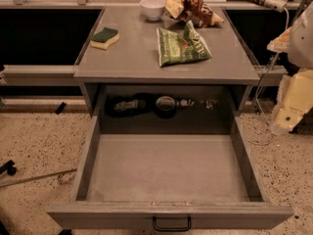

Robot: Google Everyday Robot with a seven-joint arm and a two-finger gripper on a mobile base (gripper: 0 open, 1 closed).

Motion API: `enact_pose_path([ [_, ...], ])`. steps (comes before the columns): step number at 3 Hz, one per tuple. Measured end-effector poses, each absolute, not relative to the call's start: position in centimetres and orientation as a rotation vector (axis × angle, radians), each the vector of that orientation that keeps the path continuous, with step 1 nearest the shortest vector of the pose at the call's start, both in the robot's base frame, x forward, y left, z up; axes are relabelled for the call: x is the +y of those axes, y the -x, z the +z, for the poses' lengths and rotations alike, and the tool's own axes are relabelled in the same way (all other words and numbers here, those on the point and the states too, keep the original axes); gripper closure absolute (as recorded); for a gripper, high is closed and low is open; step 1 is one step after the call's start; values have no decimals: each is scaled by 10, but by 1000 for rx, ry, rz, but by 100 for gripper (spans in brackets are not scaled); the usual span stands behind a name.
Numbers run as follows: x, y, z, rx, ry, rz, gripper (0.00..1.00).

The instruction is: Place green jalapeno chip bag into top drawer

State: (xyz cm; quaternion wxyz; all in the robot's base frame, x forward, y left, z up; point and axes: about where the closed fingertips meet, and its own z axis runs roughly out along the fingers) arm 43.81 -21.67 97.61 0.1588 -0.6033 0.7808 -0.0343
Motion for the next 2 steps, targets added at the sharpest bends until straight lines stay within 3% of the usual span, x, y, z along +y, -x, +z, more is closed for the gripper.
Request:
enact_pose_path([
  [2,-212,-446,981,2205,1728,-132,0],
])
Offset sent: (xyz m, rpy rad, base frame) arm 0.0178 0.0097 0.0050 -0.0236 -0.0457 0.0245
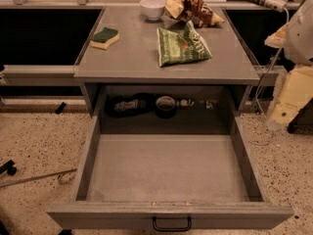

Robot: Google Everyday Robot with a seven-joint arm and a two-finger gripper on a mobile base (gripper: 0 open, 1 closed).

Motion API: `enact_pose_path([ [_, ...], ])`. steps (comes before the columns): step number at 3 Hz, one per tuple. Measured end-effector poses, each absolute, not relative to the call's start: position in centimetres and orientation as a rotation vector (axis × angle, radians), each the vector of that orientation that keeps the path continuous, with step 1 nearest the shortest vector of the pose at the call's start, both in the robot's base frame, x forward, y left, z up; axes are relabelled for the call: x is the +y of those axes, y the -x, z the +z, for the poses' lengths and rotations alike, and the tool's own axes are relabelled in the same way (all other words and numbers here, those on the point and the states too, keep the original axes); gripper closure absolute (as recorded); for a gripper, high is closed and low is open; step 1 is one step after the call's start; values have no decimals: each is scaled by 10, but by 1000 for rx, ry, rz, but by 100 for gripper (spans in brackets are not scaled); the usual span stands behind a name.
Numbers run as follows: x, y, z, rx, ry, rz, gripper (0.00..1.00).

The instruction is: Place green jalapeno chip bag into top drawer

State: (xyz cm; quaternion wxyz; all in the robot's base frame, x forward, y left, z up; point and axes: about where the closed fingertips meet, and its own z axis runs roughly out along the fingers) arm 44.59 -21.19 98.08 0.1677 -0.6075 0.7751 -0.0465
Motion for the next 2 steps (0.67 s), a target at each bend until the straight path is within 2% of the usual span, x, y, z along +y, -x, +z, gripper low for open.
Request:
enact_pose_path([
  [2,-158,-558,1020,1984,1782,-283,0],
])
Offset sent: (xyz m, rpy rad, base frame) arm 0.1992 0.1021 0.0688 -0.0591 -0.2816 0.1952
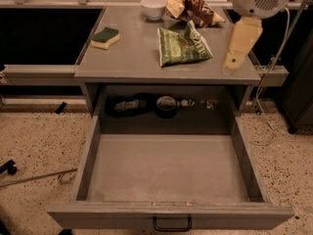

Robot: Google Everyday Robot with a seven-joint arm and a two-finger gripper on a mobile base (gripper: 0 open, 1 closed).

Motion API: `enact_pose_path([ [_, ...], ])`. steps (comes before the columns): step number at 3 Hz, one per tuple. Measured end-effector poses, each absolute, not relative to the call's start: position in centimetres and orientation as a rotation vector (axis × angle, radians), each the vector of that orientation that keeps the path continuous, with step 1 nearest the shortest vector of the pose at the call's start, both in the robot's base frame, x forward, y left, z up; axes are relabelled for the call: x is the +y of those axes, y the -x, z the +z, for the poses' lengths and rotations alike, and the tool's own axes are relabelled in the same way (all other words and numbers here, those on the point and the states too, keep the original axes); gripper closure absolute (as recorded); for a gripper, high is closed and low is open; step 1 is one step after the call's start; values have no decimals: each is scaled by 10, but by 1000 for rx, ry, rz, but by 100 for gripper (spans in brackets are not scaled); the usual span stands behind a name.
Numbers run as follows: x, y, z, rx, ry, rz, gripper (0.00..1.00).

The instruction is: Place green jalapeno chip bag into top drawer

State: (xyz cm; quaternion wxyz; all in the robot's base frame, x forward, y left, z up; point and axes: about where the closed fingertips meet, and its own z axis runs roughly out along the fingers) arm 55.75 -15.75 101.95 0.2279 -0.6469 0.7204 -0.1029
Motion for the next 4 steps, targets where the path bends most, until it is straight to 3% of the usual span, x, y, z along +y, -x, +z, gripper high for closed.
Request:
enact_pose_path([
  [1,-132,-623,1028,1950,1817,-363,0],
  [3,-114,-633,1042,1904,1808,-369,0],
  [4,-110,-666,1022,1902,1793,-342,0],
])
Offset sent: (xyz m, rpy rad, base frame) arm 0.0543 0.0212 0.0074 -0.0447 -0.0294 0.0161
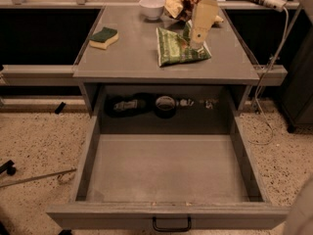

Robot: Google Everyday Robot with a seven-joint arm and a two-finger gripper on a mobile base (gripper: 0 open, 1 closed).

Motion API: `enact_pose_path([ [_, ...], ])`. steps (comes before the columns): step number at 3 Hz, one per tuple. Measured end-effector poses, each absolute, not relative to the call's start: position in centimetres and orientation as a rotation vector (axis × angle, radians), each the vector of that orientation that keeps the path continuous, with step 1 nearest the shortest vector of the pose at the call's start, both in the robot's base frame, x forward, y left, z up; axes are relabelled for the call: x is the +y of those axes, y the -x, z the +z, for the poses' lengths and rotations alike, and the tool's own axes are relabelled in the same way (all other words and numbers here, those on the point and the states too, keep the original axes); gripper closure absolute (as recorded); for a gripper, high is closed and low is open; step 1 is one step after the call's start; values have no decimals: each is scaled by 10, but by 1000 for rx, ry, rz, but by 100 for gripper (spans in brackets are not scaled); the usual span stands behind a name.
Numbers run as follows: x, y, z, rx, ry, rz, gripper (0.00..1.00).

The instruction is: Place green jalapeno chip bag into top drawer

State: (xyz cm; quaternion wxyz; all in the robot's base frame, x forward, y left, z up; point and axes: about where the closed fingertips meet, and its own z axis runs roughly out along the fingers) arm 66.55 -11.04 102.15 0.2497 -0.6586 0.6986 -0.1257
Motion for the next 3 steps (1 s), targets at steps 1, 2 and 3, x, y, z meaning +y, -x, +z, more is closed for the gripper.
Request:
enact_pose_path([
  [1,-98,-712,986,1903,1812,-283,0],
  [2,-85,-752,948,1911,1849,-232,0],
  [3,-84,-786,915,1959,1812,-186,0],
])
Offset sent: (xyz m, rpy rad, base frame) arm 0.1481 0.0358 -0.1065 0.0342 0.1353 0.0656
